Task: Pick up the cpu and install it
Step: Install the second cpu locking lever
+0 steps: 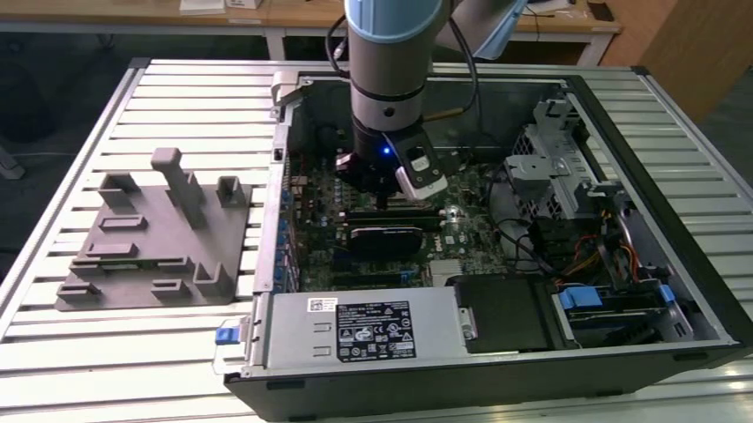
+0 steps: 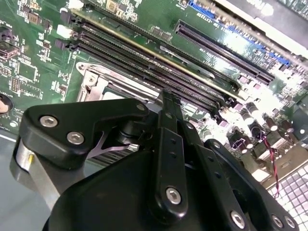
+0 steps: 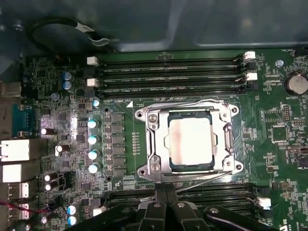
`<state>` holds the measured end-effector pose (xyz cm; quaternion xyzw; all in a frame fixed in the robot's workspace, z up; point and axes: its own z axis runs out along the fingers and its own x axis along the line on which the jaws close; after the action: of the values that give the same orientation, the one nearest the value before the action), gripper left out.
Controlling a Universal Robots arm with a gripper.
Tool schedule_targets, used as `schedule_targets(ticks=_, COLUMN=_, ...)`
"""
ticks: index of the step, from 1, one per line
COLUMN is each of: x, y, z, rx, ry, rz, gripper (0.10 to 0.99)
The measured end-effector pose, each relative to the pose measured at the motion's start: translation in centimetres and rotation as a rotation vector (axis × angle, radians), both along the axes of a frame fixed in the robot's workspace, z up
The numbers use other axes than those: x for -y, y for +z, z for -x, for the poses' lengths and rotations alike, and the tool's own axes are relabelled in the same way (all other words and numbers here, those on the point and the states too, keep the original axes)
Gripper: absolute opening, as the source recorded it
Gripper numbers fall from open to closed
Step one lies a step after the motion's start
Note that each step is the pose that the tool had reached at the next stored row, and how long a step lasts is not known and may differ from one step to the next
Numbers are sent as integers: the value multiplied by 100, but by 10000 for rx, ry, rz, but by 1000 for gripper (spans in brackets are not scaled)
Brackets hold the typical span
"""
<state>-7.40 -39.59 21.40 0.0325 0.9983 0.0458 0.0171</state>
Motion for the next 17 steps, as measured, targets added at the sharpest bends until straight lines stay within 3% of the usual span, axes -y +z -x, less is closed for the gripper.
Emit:
schedule_targets(ticks=3, x=28, y=-9, z=0, rx=-1, ry=25, rz=-123, gripper=106)
schedule_targets(ticks=7, x=58, y=-19, z=1, rx=-1, ry=56, rz=-407, gripper=106)
schedule_targets(ticks=12, x=120, y=-25, z=15, rx=-1, ry=99, rz=-542, gripper=106)
schedule_targets(ticks=17, x=146, y=-51, z=53, rx=-1, ry=171, rz=-826, gripper=106)
